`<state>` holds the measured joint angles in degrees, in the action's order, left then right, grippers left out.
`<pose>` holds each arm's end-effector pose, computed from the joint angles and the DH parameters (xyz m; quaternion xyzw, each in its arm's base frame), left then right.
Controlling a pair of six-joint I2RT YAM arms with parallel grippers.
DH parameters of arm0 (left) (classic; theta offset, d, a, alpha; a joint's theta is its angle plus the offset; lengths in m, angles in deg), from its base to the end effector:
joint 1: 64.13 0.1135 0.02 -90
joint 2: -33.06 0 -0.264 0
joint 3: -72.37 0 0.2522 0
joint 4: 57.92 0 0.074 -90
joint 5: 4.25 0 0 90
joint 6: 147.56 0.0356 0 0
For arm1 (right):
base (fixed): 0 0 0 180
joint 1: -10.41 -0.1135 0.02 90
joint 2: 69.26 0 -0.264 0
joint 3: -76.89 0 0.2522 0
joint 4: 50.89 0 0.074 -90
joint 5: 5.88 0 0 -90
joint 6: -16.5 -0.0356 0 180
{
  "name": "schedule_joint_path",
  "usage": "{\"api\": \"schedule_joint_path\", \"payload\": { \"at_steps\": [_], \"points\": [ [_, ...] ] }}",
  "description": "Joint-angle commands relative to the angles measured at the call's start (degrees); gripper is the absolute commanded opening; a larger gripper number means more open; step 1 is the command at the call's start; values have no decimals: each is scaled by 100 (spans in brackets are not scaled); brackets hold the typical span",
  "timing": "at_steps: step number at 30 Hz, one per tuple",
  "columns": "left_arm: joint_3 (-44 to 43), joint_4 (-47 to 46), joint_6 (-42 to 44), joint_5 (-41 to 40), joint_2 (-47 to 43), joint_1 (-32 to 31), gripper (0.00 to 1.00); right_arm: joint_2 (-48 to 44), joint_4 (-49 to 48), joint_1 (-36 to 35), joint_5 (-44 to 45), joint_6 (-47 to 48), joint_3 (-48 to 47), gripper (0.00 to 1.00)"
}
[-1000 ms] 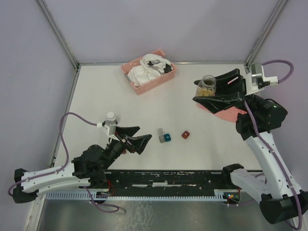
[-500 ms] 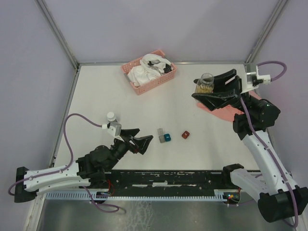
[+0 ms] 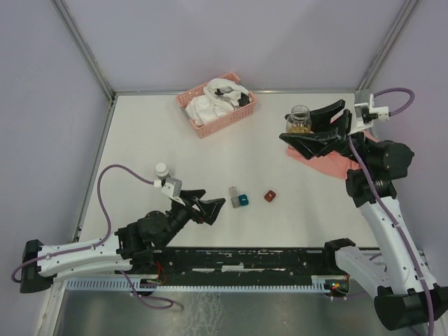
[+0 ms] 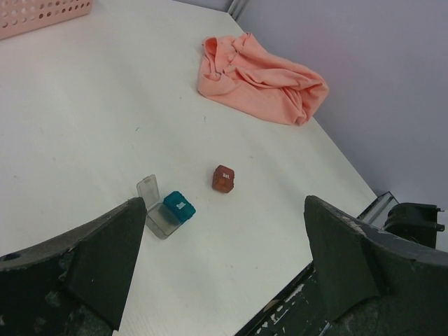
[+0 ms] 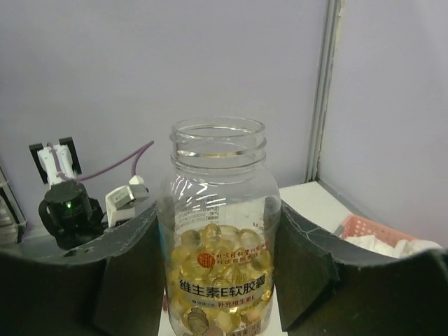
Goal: Sort the pills into containers
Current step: Pour the pill into the pill container.
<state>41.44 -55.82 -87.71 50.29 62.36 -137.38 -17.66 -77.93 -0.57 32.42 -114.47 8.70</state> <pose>0.0615 -0.1328 0.2490 0.0489 0.7078 -0.3924 0.5854 0.1589 0.0593 0.4587 -0.2955 0.4459 0.5166 0.6685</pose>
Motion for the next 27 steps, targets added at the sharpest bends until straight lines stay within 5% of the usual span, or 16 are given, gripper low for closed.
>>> {"api": "schedule_joint_path", "payload": {
  "at_steps": [1,2,3,8,11,16,27],
  "points": [
    [-35,-43,-241,-197,-41,37,99,136,876,-118,-872,526,-102,2],
    [-63,53,-293,-324,-20,47,99,72,-86,-130,-931,451,298,2],
    [-111,152,-321,-429,17,59,98,3,334,-132,-1132,921,461,2],
    [-404,382,-275,-525,550,300,95,161,6023,-544,-1909,6002,-356,2],
    [-647,288,-133,139,1103,1021,93,529,7467,-764,-1708,7893,-291,2],
    [-862,-310,-224,2608,1926,2880,87,1103,7880,-1237,-1055,8833,-89,3],
    [-1092,-871,650,2231,1847,3179,88,1880,7930,-1761,516,9376,60,4]
  ]
}}
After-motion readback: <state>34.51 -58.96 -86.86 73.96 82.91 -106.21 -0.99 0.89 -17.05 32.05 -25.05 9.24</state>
